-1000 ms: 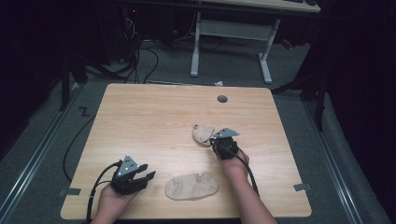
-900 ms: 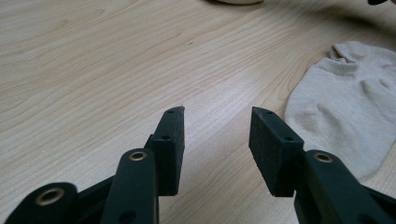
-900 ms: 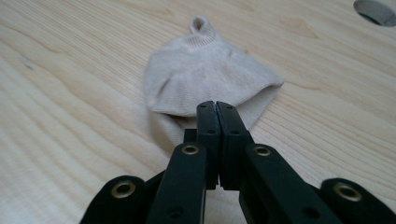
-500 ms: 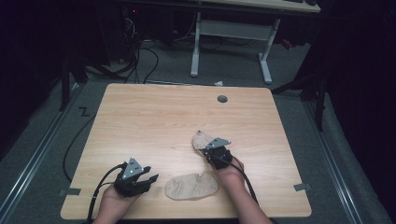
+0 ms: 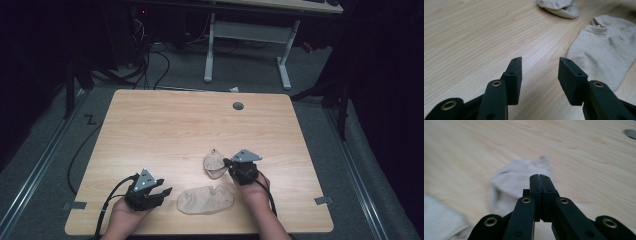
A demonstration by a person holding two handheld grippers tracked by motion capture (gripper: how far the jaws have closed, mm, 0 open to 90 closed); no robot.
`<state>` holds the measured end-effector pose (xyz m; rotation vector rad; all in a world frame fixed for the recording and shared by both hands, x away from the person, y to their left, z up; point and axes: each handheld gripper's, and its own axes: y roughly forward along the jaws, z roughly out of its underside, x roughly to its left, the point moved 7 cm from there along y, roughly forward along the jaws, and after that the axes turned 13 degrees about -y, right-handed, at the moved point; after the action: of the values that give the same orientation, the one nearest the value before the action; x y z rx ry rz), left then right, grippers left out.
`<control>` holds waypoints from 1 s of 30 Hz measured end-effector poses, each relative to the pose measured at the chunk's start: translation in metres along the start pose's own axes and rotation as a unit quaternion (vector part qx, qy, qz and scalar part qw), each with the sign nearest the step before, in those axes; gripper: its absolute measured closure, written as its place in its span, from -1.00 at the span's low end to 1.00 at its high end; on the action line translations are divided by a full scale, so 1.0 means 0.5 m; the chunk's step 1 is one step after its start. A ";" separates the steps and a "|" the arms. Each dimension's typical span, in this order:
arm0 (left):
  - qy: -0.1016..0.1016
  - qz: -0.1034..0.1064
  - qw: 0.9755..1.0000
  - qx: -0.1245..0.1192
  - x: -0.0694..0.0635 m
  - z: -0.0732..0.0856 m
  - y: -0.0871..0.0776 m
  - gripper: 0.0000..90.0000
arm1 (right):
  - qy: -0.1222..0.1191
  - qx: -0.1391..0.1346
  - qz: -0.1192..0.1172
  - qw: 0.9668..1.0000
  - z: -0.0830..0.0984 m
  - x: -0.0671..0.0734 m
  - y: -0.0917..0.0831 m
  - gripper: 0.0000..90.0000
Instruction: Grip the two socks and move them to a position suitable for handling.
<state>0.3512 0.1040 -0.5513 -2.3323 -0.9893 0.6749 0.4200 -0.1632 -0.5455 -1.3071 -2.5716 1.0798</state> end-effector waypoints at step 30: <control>-0.001 0.005 1.000 0.009 0.000 0.006 0.003 0.21 | -0.051 0.046 -0.038 0.997 -0.041 0.094 0.078 0.18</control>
<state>0.3500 0.1039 -0.5542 -2.3235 -0.9701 0.6879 0.4239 -0.1021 -0.5653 -1.1540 -2.5839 1.2666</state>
